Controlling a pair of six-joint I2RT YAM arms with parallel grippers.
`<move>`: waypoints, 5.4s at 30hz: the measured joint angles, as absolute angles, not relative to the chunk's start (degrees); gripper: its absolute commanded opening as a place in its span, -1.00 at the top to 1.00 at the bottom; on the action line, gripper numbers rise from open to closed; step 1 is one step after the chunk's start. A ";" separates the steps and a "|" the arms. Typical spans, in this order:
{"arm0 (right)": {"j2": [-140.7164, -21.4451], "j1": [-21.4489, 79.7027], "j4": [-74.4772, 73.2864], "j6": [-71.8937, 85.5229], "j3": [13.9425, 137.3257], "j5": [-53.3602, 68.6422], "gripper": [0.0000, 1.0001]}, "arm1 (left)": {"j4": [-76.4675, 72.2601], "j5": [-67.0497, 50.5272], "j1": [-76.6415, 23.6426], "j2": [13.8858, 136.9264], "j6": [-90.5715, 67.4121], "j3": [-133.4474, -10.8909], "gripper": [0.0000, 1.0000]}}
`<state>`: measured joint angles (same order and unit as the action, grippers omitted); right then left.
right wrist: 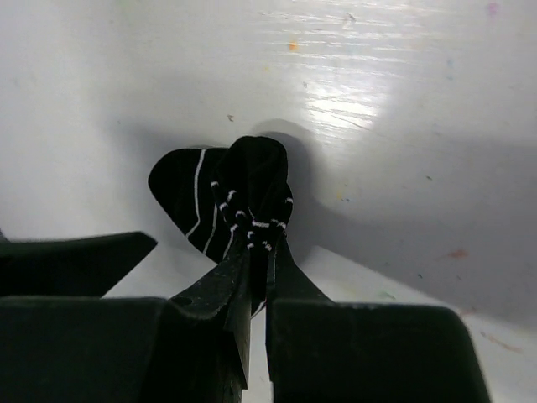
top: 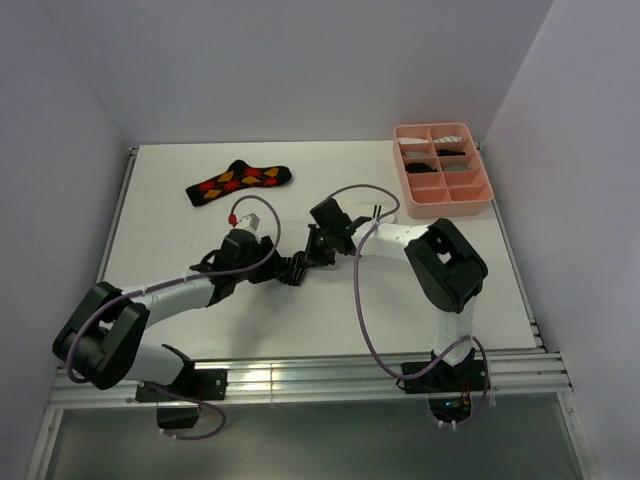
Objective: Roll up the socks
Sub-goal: Roll the sock at the center of the board.
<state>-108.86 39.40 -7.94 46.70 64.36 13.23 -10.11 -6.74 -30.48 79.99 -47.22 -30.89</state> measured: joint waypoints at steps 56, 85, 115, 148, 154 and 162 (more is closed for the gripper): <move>-109.62 38.09 -19.44 47.72 68.12 14.83 1.00 | 1.02 45.23 -65.34 102.50 -31.97 -50.85 0.99; -93.23 36.25 6.74 52.56 47.11 13.02 -0.31 | -16.08 -14.41 -34.81 89.03 -45.43 -33.65 0.99; -103.79 37.63 14.76 52.14 48.31 15.84 1.00 | -30.37 -34.46 -25.08 98.80 -56.60 -31.09 0.54; -110.83 39.13 -25.28 46.63 73.54 9.06 1.00 | -2.31 25.17 -56.38 87.44 -30.33 -42.63 0.11; -110.98 39.13 -25.80 46.87 73.63 9.23 1.00 | -2.85 29.91 -59.33 92.42 -27.83 -43.86 0.14; -111.33 38.89 -26.24 46.98 73.95 9.52 1.00 | -2.81 36.03 -61.80 98.24 -25.80 -47.31 0.39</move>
